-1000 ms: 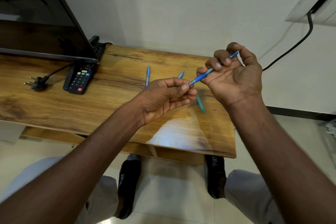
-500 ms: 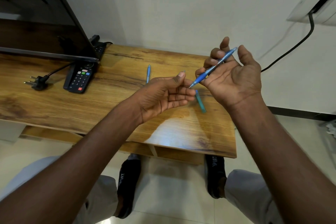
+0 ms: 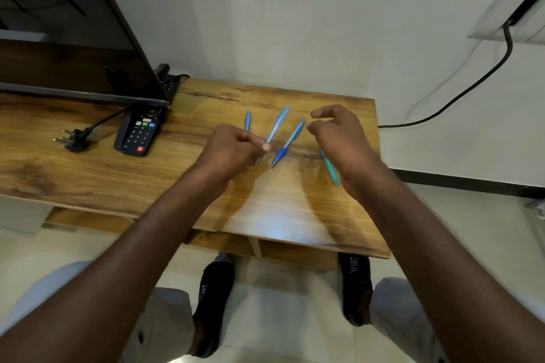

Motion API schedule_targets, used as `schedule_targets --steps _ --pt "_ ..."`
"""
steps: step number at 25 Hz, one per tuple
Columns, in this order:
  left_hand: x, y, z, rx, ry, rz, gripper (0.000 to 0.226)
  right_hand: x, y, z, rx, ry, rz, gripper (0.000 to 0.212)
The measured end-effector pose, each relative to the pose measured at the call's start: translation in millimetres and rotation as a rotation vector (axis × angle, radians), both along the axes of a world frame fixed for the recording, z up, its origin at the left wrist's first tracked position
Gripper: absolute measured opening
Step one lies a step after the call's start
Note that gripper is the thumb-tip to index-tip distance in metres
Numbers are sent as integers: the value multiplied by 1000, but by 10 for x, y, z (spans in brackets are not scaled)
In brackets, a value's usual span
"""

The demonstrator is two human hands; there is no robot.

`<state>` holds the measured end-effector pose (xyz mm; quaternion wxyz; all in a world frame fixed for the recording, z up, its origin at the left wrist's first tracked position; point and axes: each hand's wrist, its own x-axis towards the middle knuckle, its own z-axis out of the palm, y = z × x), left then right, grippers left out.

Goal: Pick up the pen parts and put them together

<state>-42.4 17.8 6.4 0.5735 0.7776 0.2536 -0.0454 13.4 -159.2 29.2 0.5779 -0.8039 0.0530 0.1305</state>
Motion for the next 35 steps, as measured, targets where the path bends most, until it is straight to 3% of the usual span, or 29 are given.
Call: schedule_targets --steps 4,9,14,19,26,31,35 --pt "60 128 -138 284 0 88 12 -2 28 6 5 35 48 20" --pt "154 -22 -206 565 -4 40 15 12 82 -190 -570 -225 438 49" --pt "138 -142 -331 804 -31 -29 19 -165 297 -442 -815 -295 626 42" --pt "107 -153 -318 921 -60 -73 15 -222 365 -479 -754 -390 522 21" --pt "137 -218 -221 843 -176 -70 14 -188 286 -507 -744 -284 401 9" --pt "158 -264 -180 692 -177 -44 24 -141 229 -504 -456 -105 232 8" --pt "213 -252 -191 382 -137 4 33 -160 163 -304 -56 79 97 22"
